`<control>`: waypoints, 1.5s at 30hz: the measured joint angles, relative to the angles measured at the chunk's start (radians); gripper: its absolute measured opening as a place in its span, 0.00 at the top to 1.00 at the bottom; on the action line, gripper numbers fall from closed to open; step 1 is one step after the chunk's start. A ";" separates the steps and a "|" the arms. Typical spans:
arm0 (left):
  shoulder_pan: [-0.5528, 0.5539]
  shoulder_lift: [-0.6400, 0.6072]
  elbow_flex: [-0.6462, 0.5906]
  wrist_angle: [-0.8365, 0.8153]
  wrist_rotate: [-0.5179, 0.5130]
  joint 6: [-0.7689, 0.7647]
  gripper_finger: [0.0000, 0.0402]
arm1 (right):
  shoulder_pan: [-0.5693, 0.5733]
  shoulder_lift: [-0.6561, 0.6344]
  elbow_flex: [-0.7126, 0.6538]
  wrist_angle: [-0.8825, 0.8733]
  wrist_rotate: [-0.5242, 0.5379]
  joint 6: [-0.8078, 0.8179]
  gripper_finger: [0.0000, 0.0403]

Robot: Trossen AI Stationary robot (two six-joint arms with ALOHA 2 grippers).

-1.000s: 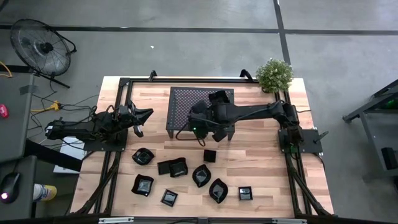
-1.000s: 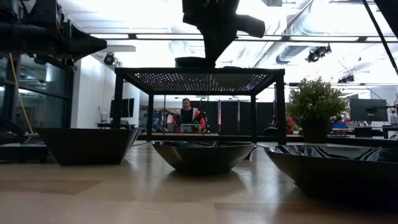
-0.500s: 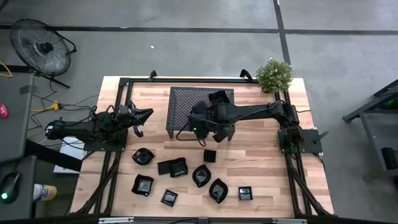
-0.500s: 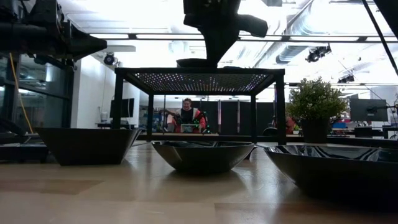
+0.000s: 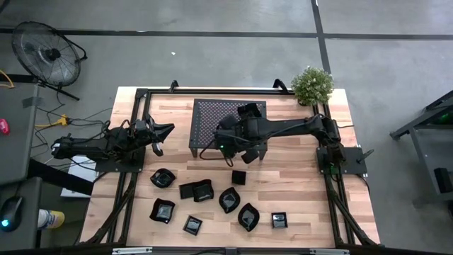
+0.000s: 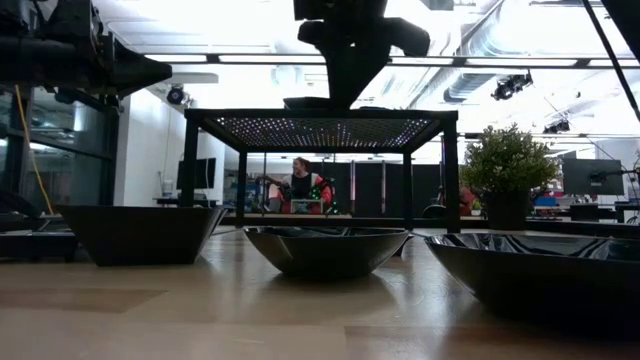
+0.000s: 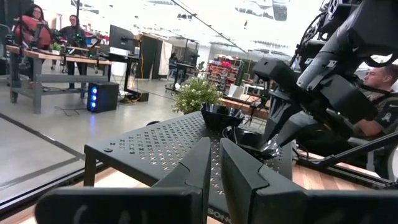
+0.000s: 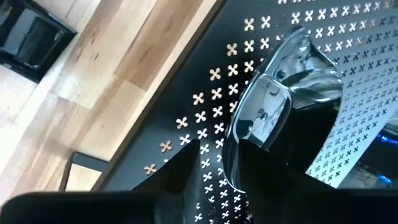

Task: Pick & Place Mini shaped plates
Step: Put the black square plate on the shelf

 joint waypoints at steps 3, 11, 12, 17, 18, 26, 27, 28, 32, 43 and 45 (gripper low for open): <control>0.000 0.000 0.000 0.000 0.000 0.000 0.92 | 0.000 -0.006 0.015 -0.006 -0.008 0.032 0.72; 0.000 0.000 0.000 0.000 0.000 0.000 0.92 | 0.012 -0.008 0.103 -0.091 -0.015 0.205 0.69; 0.000 0.000 0.000 0.000 0.000 0.000 0.92 | 0.018 -0.008 0.117 -0.112 -0.014 0.245 0.69; 0.000 0.000 0.000 0.000 0.000 0.000 0.92 | 0.048 -0.009 0.167 -0.223 -0.065 0.432 0.69; 0.000 0.000 0.000 0.000 0.000 0.000 0.92 | 0.055 -0.009 0.173 -0.245 -0.085 0.471 0.69; 0.000 0.000 0.000 0.000 0.000 0.000 0.92 | 0.109 -0.083 0.109 -0.289 -0.277 0.790 0.69; 0.000 0.000 0.000 0.000 0.000 0.000 0.92 | 0.114 -0.104 0.084 -0.289 -0.292 0.832 0.69; 0.000 0.000 0.000 0.000 0.000 0.000 0.92 | 0.119 -0.126 0.052 -0.290 -0.308 0.875 0.69; 0.000 0.000 0.000 0.000 0.000 0.000 0.92 | 0.147 -0.219 -0.104 -0.272 -0.352 1.022 0.69; 0.000 0.000 0.000 -0.001 0.000 0.000 0.92 | 0.260 -0.422 -0.509 -0.021 -0.473 1.212 0.69; 0.000 0.000 0.000 0.000 0.000 0.000 0.92 | 0.279 -0.440 -0.570 0.010 -0.513 1.227 0.69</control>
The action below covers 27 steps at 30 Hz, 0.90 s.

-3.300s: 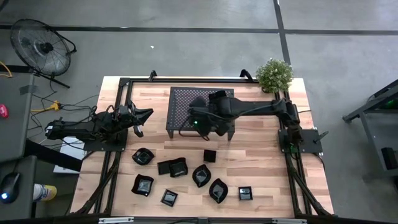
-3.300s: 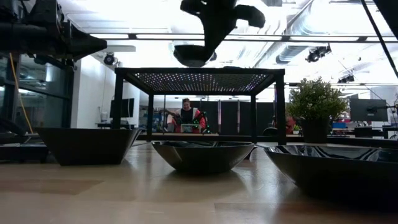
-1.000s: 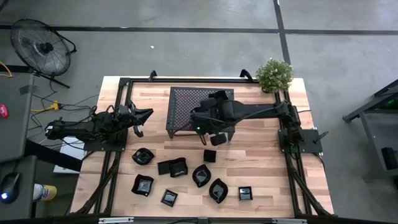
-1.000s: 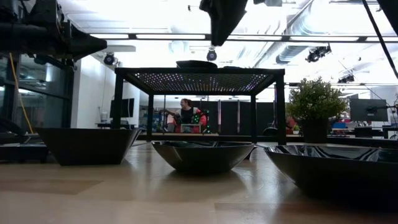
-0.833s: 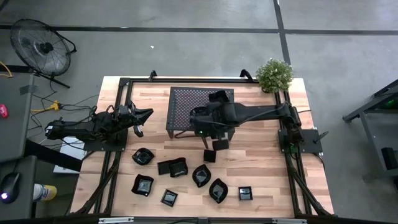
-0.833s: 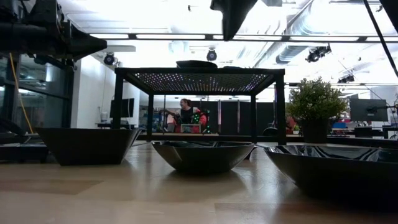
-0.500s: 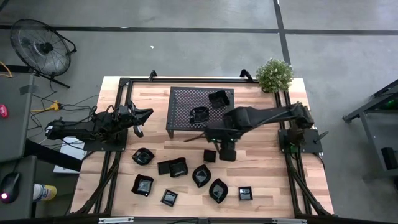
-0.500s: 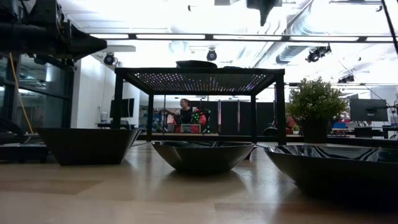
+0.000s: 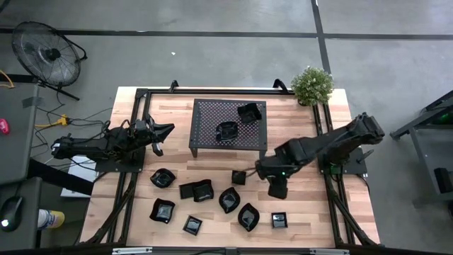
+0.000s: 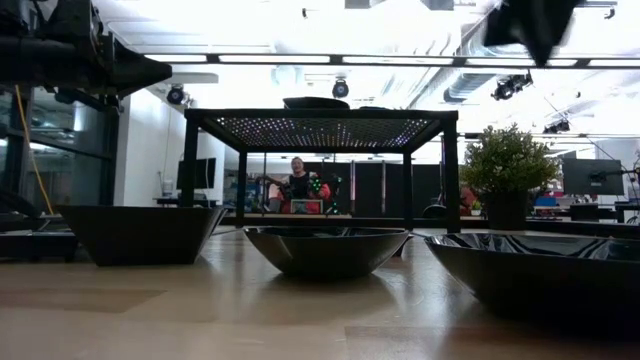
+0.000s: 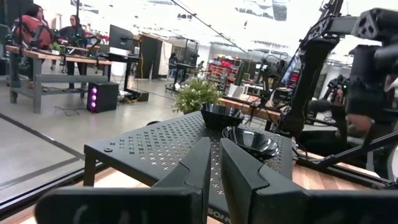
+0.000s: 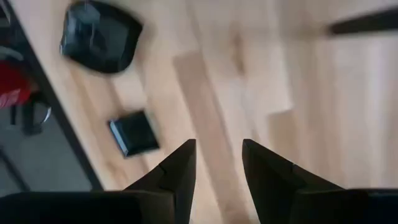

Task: Pick & Place Mini shaped plates
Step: Put the black square plate on the shelf

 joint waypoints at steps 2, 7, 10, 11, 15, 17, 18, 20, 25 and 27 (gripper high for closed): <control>0.000 0.000 0.000 0.000 0.000 0.000 0.92 | 0.015 -0.009 -0.054 0.033 -0.040 0.015 0.69; 0.000 0.000 0.000 0.000 0.000 0.000 0.92 | 0.050 -0.014 -0.156 0.113 -0.115 0.026 0.69; 0.000 0.000 0.000 0.000 0.000 0.000 0.92 | 0.070 -0.014 -0.201 0.170 -0.141 0.026 0.69; 0.000 0.000 0.000 0.000 0.000 0.000 0.92 | 0.077 -0.014 -0.215 0.188 -0.154 0.027 0.69; 0.000 0.000 0.000 0.000 0.000 0.000 0.92 | 0.104 -0.014 -0.256 0.244 -0.173 0.063 0.69; 0.000 0.000 0.000 0.000 0.000 0.000 0.92 | 0.117 -0.014 -0.271 0.270 -0.180 0.095 0.69; 0.000 0.000 0.000 0.000 0.000 0.000 0.92 | 0.121 -0.014 -0.279 0.280 -0.185 0.116 0.69; 0.000 0.000 0.000 0.000 0.000 0.000 0.92 | 0.131 -0.014 -0.294 0.289 -0.208 0.169 0.69; 0.000 0.000 0.000 0.000 0.000 0.000 0.92 | 0.160 -0.014 -0.329 0.318 -0.240 0.429 0.69; 0.000 0.000 0.000 0.000 0.000 0.000 0.92 | 0.173 -0.014 -0.343 0.356 -0.267 0.551 0.69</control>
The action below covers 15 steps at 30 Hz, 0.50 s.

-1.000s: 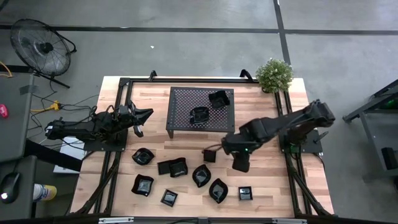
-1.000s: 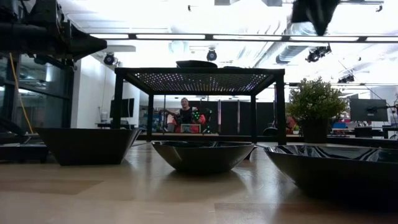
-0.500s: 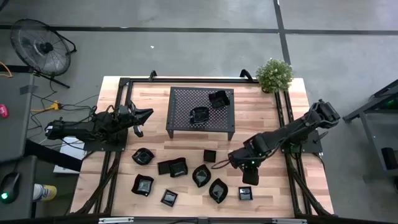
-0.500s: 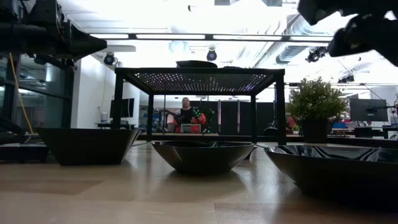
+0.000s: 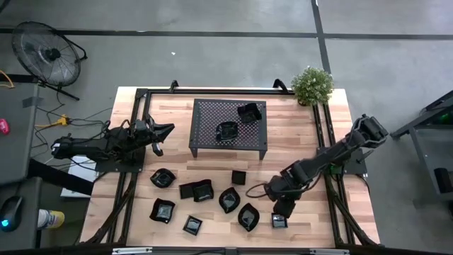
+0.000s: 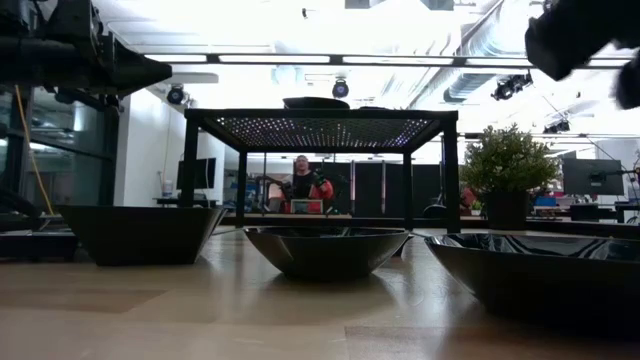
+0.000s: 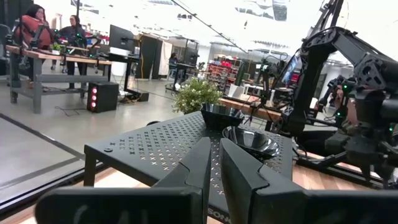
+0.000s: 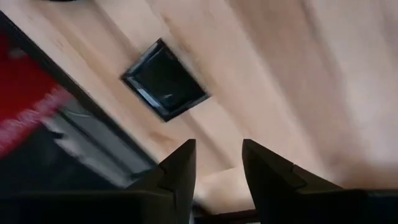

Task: Pick & Place Mini shaped plates
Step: Put the black square plate on the shelf

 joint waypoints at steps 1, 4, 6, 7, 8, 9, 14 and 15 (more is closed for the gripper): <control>0.000 0.000 0.000 0.000 0.000 0.000 0.92 | 0.009 0.000 -0.007 0.021 -0.010 0.067 0.69; 0.000 0.000 0.000 0.000 0.000 0.000 0.92 | 0.032 0.000 -0.038 0.106 -0.001 0.263 0.69; 0.000 0.000 0.000 0.000 0.000 0.000 0.92 | 0.044 0.000 -0.060 0.175 0.011 0.375 0.69; 0.000 0.000 0.000 0.000 0.000 0.000 0.92 | 0.048 0.002 -0.070 0.199 0.016 0.426 0.69; 0.000 0.000 0.000 0.000 0.000 0.000 0.92 | 0.053 0.002 -0.081 0.214 0.021 0.474 0.69; 0.000 0.000 0.000 0.000 0.000 0.000 0.92 | 0.056 0.002 -0.093 0.223 0.023 0.520 0.69; 0.000 0.000 0.000 0.000 0.000 0.000 0.92 | 0.085 0.003 -0.131 0.260 0.050 0.673 0.69; 0.000 0.000 0.000 0.000 0.000 0.000 0.92 | 0.092 0.003 -0.137 0.266 0.066 0.691 0.69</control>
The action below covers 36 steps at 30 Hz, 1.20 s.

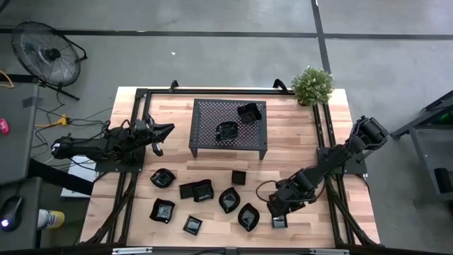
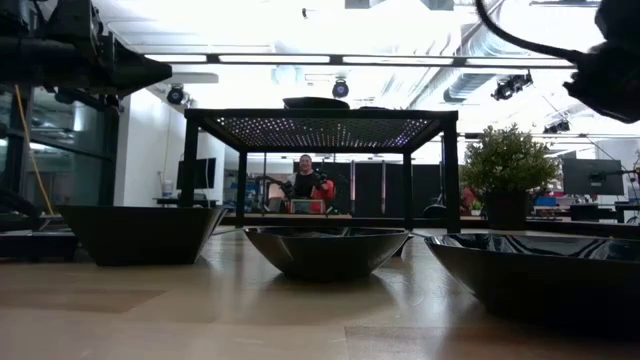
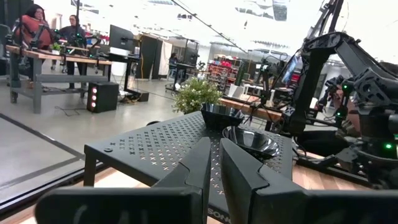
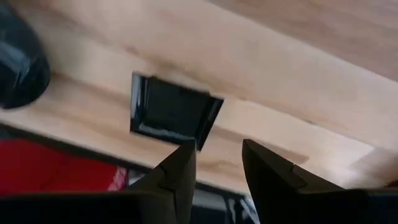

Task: Pick & Place Mini shaped plates
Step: Put the black square plate on the shelf

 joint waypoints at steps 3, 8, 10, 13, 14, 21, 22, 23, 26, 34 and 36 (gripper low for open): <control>0.000 0.000 0.000 0.000 0.000 0.000 0.92 | 0.015 0.000 -0.018 0.048 0.013 0.044 0.69; 0.000 0.000 0.000 0.000 0.000 0.000 0.92 | 0.032 0.000 -0.049 0.101 0.047 0.093 0.69; 0.000 0.000 0.000 0.000 0.000 0.000 0.92 | 0.037 0.001 -0.057 0.113 0.058 0.104 0.69; 0.000 0.000 0.000 0.000 0.000 0.000 0.92 | 0.046 0.019 -0.061 0.128 0.066 0.104 0.69; 0.000 0.000 0.000 0.000 0.000 0.000 0.92 | 0.051 0.029 -0.061 0.133 0.065 0.105 0.69; 0.000 0.000 0.000 0.000 0.000 0.000 0.92 | 0.076 0.067 -0.061 0.169 0.057 0.128 0.69; 0.000 0.000 0.000 0.000 0.000 0.000 0.92 | 0.078 0.067 -0.061 0.170 0.058 0.128 0.69; 0.000 0.000 0.000 0.000 0.000 0.000 0.92 | 0.079 0.067 -0.061 0.168 0.059 0.127 0.69; 0.000 0.000 0.000 0.000 0.000 0.000 0.92 | 0.087 0.067 -0.061 0.167 0.074 0.128 0.69; 0.000 0.000 0.000 0.000 0.000 0.000 0.92 | 0.088 0.107 -0.061 0.208 0.084 0.129 0.69; 0.000 0.000 0.000 0.000 0.000 0.000 0.92 | 0.088 0.114 -0.061 0.213 0.084 0.131 0.69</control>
